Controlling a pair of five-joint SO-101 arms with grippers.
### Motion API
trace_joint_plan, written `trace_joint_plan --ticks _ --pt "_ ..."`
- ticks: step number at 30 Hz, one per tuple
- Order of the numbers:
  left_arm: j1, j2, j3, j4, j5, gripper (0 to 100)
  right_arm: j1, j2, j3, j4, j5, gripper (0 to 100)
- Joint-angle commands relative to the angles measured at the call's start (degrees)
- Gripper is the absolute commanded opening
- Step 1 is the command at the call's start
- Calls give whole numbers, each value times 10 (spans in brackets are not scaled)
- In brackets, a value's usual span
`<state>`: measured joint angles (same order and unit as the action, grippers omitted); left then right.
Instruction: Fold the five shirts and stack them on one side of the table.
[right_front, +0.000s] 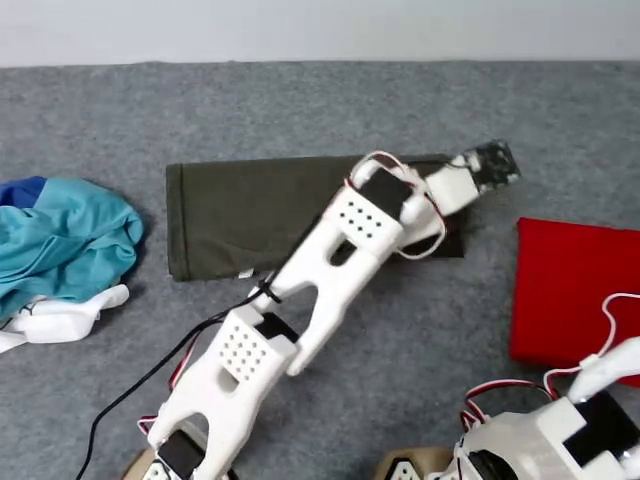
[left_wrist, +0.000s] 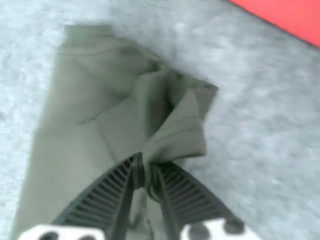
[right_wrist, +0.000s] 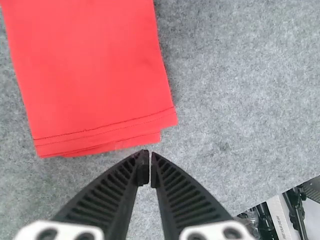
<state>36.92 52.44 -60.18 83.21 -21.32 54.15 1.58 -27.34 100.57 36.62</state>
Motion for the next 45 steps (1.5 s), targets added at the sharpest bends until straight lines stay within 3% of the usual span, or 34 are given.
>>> trace_joint_plan --ticks 1,12,17,23,27,36,45 --pt "-28 15 -17 -54 2 16 2 -30 -2 22 -4 10" --pt "-76 61 -17 -126 2 24 1 -29 -2 22 -1 10" --pt "-93 62 -16 -125 5 164 1 -29 -2 22 -1 10" --pt "-132 74 -9 -153 -4 175 5 -29 -2 22 -1 10" --pt "-129 75 -62 -72 -16 173 6 -32 -2 22 -1 10" --pt "-63 76 -352 156 -18 122 4 -35 -2 23 -1 10" --pt "-33 59 -271 175 -13 118 3 -33 -2 23 -1 10"
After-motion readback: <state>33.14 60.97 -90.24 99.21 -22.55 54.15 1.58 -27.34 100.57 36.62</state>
